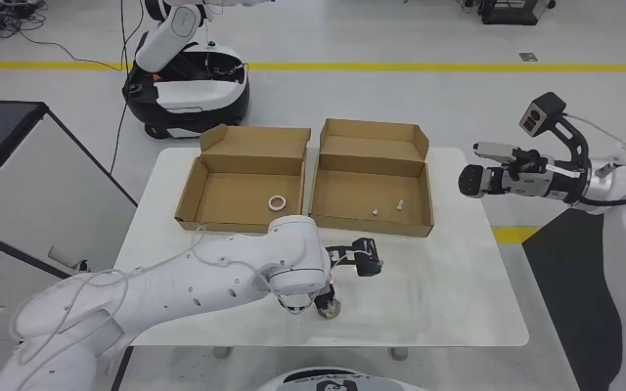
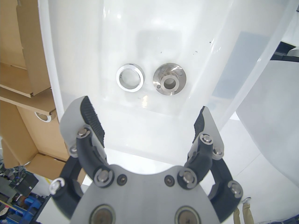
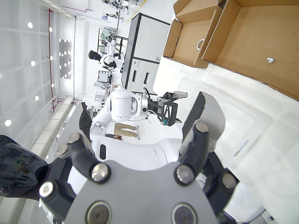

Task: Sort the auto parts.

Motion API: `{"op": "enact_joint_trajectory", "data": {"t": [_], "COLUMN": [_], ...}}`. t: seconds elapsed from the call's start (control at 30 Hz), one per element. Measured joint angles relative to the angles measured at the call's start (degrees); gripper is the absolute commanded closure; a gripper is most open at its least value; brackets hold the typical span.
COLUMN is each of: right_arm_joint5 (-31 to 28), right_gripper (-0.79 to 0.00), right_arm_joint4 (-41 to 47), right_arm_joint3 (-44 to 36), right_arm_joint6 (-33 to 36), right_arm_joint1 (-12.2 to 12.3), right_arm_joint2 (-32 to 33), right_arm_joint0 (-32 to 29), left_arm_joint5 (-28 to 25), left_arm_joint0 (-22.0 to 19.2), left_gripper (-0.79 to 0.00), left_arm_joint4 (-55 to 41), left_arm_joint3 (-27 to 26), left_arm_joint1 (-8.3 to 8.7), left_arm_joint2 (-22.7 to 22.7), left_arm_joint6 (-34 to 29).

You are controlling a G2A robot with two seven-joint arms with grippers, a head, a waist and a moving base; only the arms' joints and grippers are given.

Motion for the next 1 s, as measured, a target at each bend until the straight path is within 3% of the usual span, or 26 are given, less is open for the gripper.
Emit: {"op": "enact_joint_trajectory", "data": {"t": [0.33, 0.4, 0.47, 1.0], "right_arm_joint5": [0.0, 0.0, 0.0, 0.0], "right_gripper": [-0.785, -0.785, -0.785, -0.785], "right_arm_joint4": [0.0, 0.0, 0.0, 0.0], "right_arm_joint3": [0.0, 0.0, 0.0, 0.0], "right_arm_joint6": [0.0, 0.0, 0.0, 0.0], "right_arm_joint1": [0.0, 0.0, 0.0, 0.0], "right_arm_joint2": [0.0, 0.0, 0.0, 0.0], "right_arm_joint0": [0.0, 0.0, 0.0, 0.0], "left_arm_joint5": [-0.4, -0.4, -0.5, 0.1], "left_arm_joint0": [-0.1, 0.0, 0.0, 0.0], "left_gripper": [-0.785, -0.699, -0.668, -0.499], "left_arm_joint4": [0.1, 0.2, 0.3, -1.4], "left_arm_joint3": [2.9, 3.6, 4.0, 4.7], "left_arm_joint1": [-2.63, -3.08, -3.41, -4.44], "left_arm_joint2": [2.7, 3.2, 3.5, 5.9], "left_arm_joint6": [-0.9, -0.9, -0.9, -0.9]}}
